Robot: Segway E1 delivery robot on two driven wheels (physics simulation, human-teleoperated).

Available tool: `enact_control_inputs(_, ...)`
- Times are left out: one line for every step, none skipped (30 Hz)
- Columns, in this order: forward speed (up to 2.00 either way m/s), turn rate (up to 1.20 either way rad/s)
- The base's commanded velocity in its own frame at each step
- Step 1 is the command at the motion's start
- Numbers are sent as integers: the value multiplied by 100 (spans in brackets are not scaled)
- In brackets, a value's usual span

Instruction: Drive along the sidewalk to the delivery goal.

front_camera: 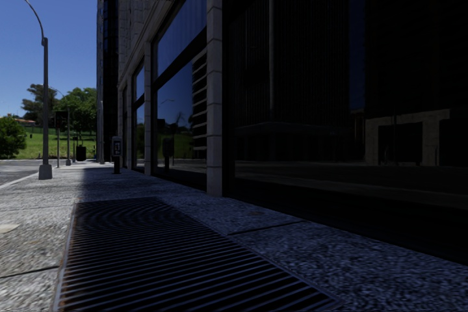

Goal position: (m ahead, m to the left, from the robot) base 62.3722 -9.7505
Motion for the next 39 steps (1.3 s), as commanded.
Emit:
enact_control_inputs(200, 68)
enact_control_inputs(200, 68)
enact_control_inputs(200, 68)
enact_control_inputs(200, 68)
enact_control_inputs(200, 68)
enact_control_inputs(200, 68)
enact_control_inputs(200, 68)
enact_control_inputs(200, 68)
enact_control_inputs(200, 68)
enact_control_inputs(200, 68)
enact_control_inputs(200, 68)
enact_control_inputs(200, 68)
enact_control_inputs(200, 68)
enact_control_inputs(200, 68)
enact_control_inputs(200, 68)
enact_control_inputs(200, 68)
enact_control_inputs(200, 68)
enact_control_inputs(200, 68)
enact_control_inputs(200, 68)
enact_control_inputs(200, 68)
enact_control_inputs(200, 68)
enact_control_inputs(200, 68)
enact_control_inputs(200, 68)
enact_control_inputs(200, 68)
enact_control_inputs(200, 67)
enact_control_inputs(200, 61)
enact_control_inputs(200, 50)
enact_control_inputs(200, 50)
enact_control_inputs(200, 46)
enact_control_inputs(200, 45)
enact_control_inputs(200, 34)
enact_control_inputs(200, 34)
enact_control_inputs(200, 0)
enact_control_inputs(200, 0)
enact_control_inputs(200, 0)
enact_control_inputs(200, 0)
enact_control_inputs(200, 0)
enact_control_inputs(200, 0)
enact_control_inputs(200, 0)
